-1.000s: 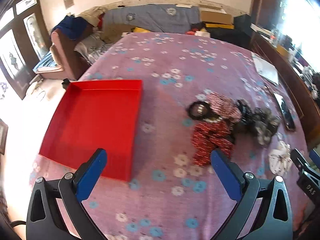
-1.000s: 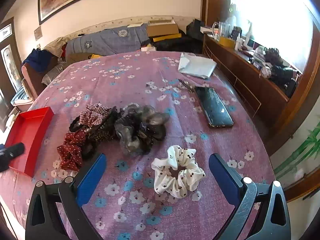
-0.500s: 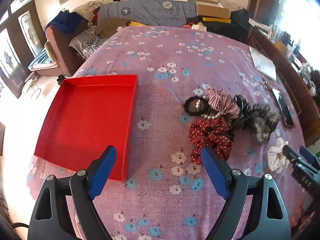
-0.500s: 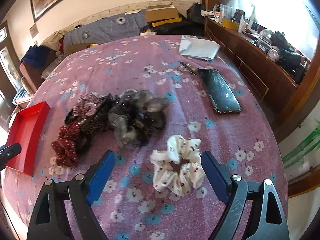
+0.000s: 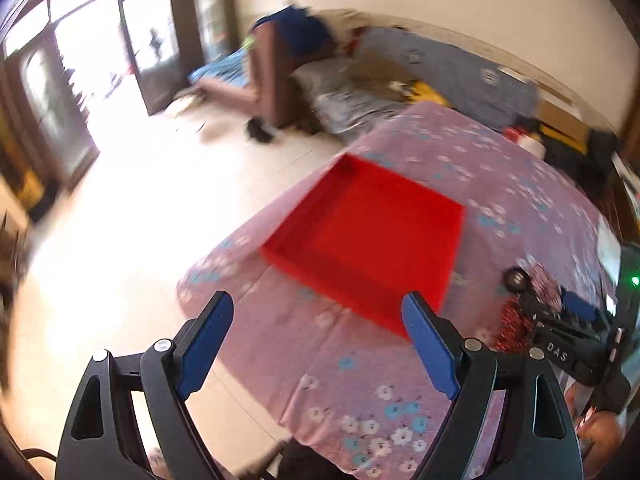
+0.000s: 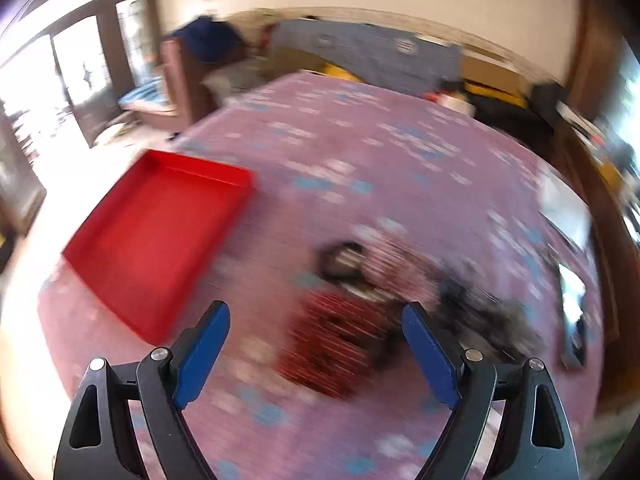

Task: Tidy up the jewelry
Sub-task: 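Move both tools toward the pile of scrunchies beside the red box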

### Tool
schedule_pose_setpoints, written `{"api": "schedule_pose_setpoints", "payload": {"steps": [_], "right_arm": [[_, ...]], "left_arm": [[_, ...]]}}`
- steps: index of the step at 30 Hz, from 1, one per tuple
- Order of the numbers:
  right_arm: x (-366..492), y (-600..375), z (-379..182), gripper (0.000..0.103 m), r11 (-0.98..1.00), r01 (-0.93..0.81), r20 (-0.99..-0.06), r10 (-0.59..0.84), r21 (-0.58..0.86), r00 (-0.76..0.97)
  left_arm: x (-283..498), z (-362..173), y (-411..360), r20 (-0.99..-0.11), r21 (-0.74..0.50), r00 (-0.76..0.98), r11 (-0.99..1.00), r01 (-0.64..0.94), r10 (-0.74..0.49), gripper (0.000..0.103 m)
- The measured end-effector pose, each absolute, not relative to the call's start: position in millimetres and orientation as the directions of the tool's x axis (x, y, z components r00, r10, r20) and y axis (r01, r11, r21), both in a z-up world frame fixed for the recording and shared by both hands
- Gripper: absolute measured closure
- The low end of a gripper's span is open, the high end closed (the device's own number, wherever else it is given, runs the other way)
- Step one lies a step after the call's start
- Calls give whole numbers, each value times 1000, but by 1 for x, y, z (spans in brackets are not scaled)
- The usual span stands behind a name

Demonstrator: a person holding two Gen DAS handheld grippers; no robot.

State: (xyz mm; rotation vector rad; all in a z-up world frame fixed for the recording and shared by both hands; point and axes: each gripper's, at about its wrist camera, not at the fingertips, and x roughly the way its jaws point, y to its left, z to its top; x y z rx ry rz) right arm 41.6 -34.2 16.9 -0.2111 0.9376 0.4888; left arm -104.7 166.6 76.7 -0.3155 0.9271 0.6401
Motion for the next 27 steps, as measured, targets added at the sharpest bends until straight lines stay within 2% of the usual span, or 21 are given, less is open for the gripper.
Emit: {"api": "schedule_pose_setpoints", "payload": {"steps": [5, 16, 27], "right_arm": [[35, -20, 14, 12, 850, -523, -809, 351, 65, 470], [49, -73, -10, 12, 925, -375, -849, 251, 68, 465], [48, -177, -7, 12, 975, -129, -818, 221, 179, 532]], "left_arm": [[-118, 82, 181, -779, 9, 469, 755, -656, 417, 17], [-68, 66, 154, -797, 41, 502, 860, -509, 336, 17], [-7, 19, 92, -829, -76, 557, 979, -190, 44, 17]]}}
